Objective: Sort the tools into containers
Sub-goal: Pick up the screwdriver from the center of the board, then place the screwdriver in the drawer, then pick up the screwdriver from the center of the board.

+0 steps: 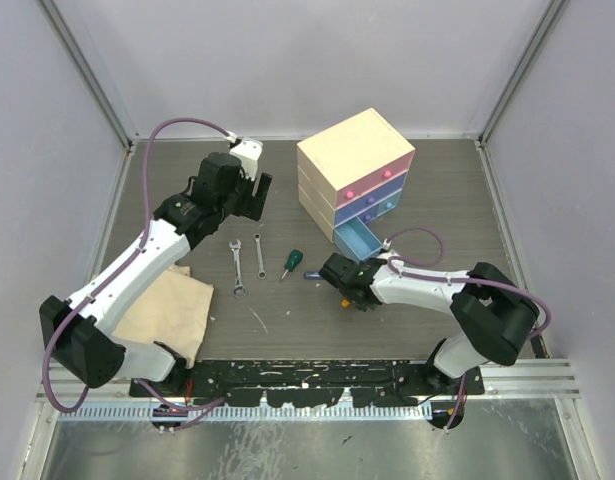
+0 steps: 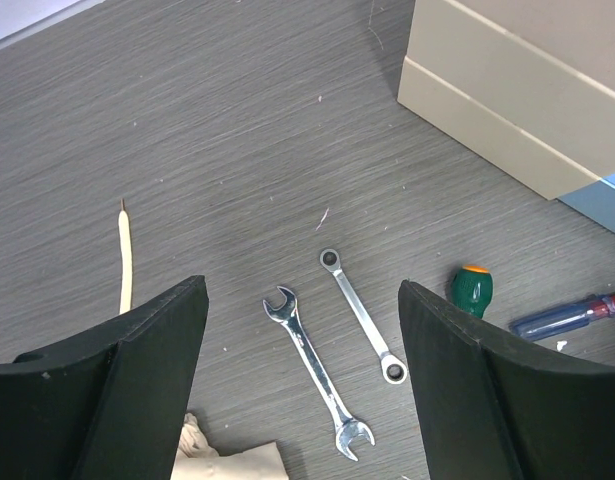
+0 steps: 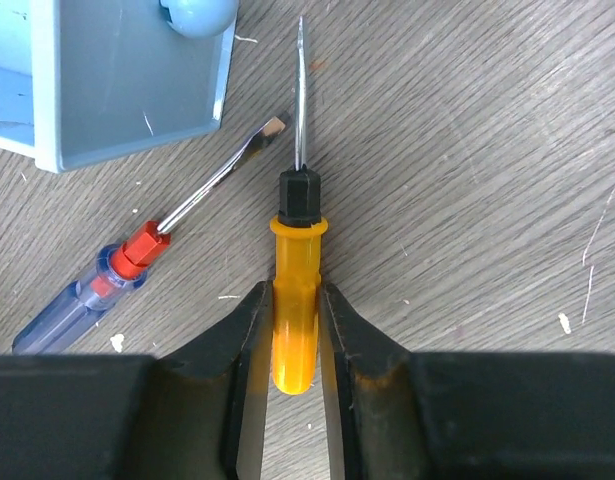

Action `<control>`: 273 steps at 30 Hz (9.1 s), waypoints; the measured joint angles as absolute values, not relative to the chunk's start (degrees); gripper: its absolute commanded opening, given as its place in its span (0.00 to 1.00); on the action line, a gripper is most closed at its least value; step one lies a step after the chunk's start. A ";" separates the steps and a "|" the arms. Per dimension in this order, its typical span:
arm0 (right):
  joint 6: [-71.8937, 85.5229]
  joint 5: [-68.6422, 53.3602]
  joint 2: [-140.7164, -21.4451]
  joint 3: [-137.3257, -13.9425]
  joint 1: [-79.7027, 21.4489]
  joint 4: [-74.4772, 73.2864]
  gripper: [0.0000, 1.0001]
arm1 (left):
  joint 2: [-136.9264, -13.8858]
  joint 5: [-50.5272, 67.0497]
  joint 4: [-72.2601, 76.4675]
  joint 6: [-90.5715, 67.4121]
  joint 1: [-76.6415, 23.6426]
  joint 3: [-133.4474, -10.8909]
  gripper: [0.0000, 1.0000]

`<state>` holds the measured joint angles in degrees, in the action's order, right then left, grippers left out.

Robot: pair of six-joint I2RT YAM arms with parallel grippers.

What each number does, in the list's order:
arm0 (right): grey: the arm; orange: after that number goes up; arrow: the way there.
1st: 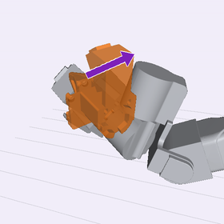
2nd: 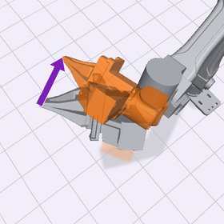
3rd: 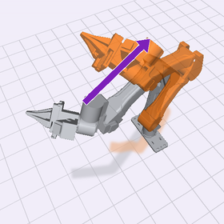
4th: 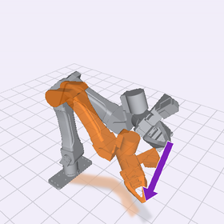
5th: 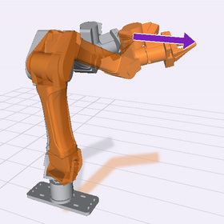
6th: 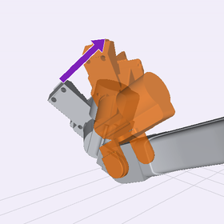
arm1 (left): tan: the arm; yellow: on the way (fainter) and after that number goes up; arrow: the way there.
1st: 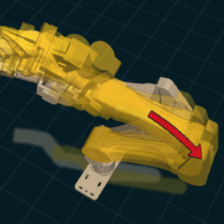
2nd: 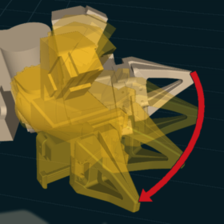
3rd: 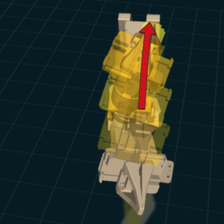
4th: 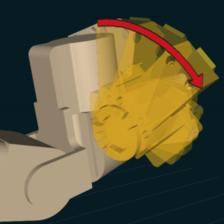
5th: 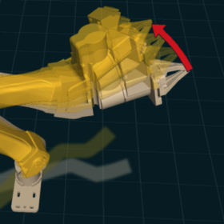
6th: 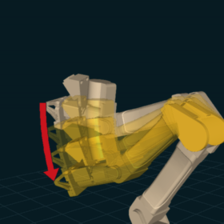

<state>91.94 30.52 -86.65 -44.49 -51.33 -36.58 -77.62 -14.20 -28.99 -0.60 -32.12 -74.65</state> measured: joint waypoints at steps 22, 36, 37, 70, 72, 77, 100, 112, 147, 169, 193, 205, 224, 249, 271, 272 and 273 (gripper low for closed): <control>82.15 43.03 -50.57 -29.71 -51.42 -37.23 0.15 | -77.65 -14.15 -28.99 -0.60 -31.70 -74.65 0.77; 37.80 36.49 -41.30 -33.52 -51.42 -28.88 0.07 | -77.65 -13.56 -28.99 -0.69 -31.55 -74.65 0.77; 35.22 34.83 -41.82 -34.22 -51.42 -28.67 0.06 | -77.65 -13.10 -28.97 -0.84 -31.48 -74.65 0.77; 31.00 -19.55 -69.08 -47.81 -43.75 18.26 0.01 | -63.07 13.82 -6.33 -40.77 -31.38 -58.96 0.48; 31.70 -20.18 -69.54 -47.81 -43.75 19.33 0.01 | -63.66 14.26 -5.93 -41.34 -31.38 -58.96 0.32; 32.47 -20.23 -69.78 -47.99 -43.75 19.64 0.05 | -64.40 15.31 -4.86 -43.11 -31.38 -59.02 0.00; 36.05 -19.68 -69.82 -42.00 -44.16 29.58 0.43 | -64.53 14.15 -4.69 -45.50 -31.38 -59.11 0.00; 37.36 -18.20 -69.36 -39.92 -44.42 29.74 0.02 | -65.14 13.65 -5.08 -45.19 -31.38 -59.11 0.31; 5.52 1.56 -75.81 -62.17 -31.90 -42.96 0.04 | -71.99 2.72 -21.63 -16.86 -19.94 -68.47 0.73; -0.51 3.64 -84.38 -62.92 -30.13 -41.63 0.08 | -72.10 -1.04 -21.76 -13.61 -19.86 -67.24 0.74; -0.51 7.44 -85.56 -62.89 -30.13 -37.23 0.21 | -72.10 -1.28 -21.74 -12.78 -19.86 -67.22 0.74; -0.54 7.51 -85.89 -62.87 -30.13 -36.93 0.21 | -72.10 -1.28 -21.74 -12.75 -19.86 -67.16 0.74; 0.40 7.88 -85.36 -60.73 -30.13 -32.51 0.34 | -72.10 -1.28 -21.74 -12.75 -19.86 -67.13 0.74; 1.21 -2.94 -57.74 -43.11 -30.55 -12.99 0.55 | -72.10 -1.26 -21.74 -12.75 -19.86 -67.13 0.74; -33.71 -12.12 -82.35 -47.24 -37.74 -20.21 0.55 | -72.12 -1.21 -21.74 -12.75 -19.86 -67.13 0.74; -34.59 -12.16 -83.22 -47.99 -37.04 -20.45 0.55 | -72.12 -1.21 -21.74 -12.75 -19.86 -67.13 0.74; -35.53 -12.27 -84.18 -48.84 -36.25 -20.80 0.55 | -72.12 -1.19 -21.74 -12.75 -19.86 -67.13 0.74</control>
